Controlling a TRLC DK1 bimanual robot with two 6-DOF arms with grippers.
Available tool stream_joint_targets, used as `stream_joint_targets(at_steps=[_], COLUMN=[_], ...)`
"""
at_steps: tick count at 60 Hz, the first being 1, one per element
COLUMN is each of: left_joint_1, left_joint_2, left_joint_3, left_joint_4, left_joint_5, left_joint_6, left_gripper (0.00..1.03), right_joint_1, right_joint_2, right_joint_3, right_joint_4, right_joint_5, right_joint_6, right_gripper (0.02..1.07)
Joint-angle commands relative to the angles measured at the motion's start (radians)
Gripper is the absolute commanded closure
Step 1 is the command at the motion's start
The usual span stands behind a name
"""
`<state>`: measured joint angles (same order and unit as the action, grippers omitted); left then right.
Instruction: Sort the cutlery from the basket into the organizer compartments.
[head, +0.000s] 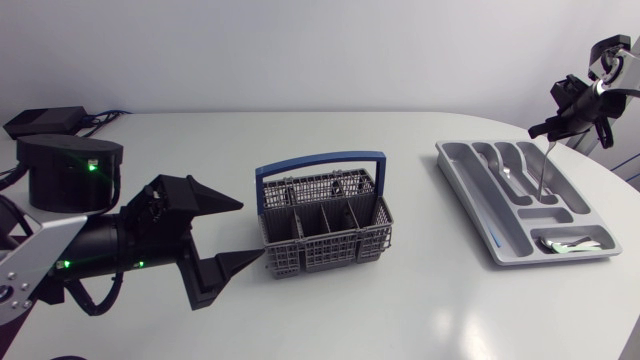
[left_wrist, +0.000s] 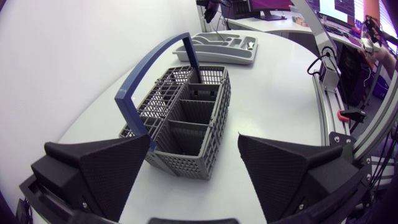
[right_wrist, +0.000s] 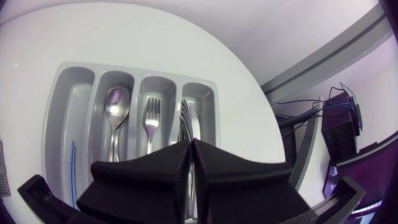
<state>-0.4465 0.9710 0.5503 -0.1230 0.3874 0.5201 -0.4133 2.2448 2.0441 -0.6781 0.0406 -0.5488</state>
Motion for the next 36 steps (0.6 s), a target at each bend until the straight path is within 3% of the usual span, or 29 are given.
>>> stream_joint_targets(at_steps=[1, 36], left_joint_1=[-0.001, -0.003], left_joint_2=[-0.012, -0.035], left_joint_3=[-0.007, -0.003], left_joint_4=[-0.006, -0.032], left_joint_5=[0.002, 0.002], left_joint_6=[-0.014, -0.017], left_gripper=[0.05, 0.05], right_joint_1=[0.007, 0.053], right_joint_2=[0.047, 0.254], right_joint_3=[0.042, 0.176], right_joint_4=[-0.012, 0.029], right_joint_5=[0.021, 0.031], right_joint_6=[-0.026, 0.059], right_gripper=[1.01, 1.01])
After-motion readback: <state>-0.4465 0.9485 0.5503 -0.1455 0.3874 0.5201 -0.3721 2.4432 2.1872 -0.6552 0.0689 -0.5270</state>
